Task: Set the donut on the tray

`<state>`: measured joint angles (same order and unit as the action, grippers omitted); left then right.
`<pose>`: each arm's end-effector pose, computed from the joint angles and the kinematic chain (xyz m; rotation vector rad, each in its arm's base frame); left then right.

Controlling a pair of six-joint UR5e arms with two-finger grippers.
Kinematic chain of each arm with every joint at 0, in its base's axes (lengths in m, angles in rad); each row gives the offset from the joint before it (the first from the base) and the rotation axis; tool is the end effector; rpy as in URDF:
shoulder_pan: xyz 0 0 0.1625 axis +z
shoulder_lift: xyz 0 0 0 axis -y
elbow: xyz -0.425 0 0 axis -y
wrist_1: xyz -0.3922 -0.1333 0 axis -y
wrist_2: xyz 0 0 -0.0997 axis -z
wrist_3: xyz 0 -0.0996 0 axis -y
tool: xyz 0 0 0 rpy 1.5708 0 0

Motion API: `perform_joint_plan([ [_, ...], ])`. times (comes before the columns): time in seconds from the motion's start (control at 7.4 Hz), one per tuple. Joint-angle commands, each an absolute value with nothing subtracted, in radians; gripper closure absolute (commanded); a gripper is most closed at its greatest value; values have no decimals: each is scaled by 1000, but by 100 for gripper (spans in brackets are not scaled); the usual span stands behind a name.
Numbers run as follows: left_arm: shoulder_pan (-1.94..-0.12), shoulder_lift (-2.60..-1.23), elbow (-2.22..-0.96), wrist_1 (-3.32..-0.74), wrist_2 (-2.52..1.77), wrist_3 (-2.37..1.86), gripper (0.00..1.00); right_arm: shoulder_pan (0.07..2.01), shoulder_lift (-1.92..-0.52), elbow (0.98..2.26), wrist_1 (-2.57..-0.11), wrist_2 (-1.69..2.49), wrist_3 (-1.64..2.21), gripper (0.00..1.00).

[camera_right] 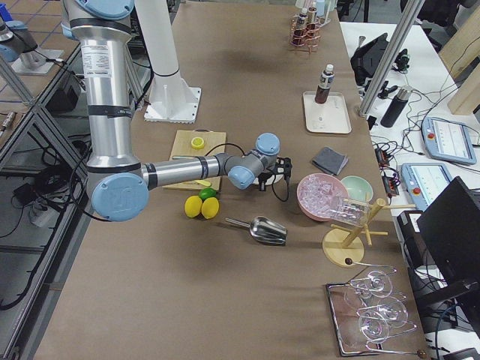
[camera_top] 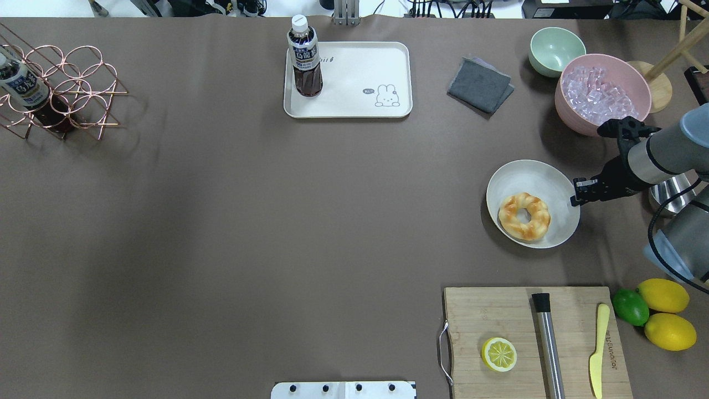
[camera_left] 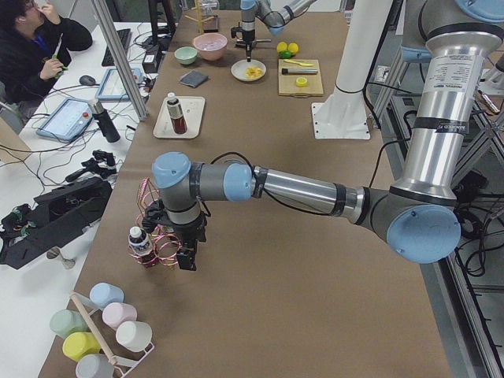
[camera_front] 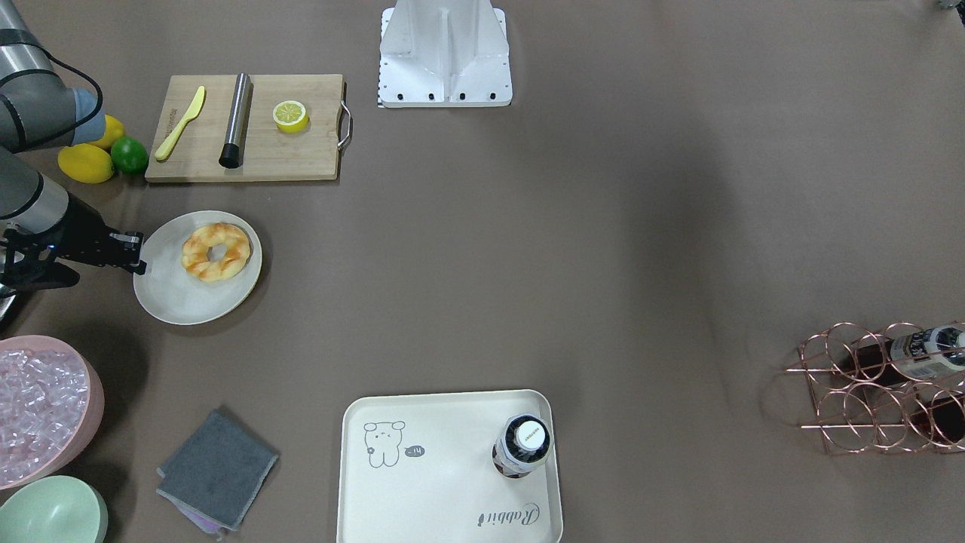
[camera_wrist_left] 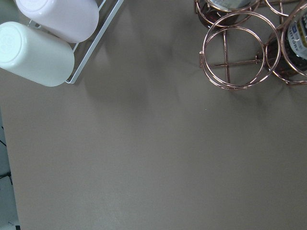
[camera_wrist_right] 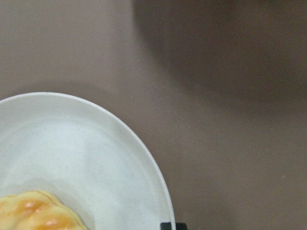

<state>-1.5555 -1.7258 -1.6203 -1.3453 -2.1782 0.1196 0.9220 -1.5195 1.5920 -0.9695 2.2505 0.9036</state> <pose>-0.0681 -0.5487 0.5866 0.0114 0.6080 0.1243 -0.2695 -0.4724 0.5569 0.0041 -0.9175 0.0078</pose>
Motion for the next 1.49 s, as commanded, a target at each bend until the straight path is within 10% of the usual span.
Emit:
perform_joint_plan([
  [0.0,-1554,-1729,-1620,-1345,-2178,120,2,923,-1520,1617,-971,2276,905,100],
  [1.35,-1555,-1759,-1617,-1304,-2178,120,2,969,-1237,1507,-974,2356,989,100],
])
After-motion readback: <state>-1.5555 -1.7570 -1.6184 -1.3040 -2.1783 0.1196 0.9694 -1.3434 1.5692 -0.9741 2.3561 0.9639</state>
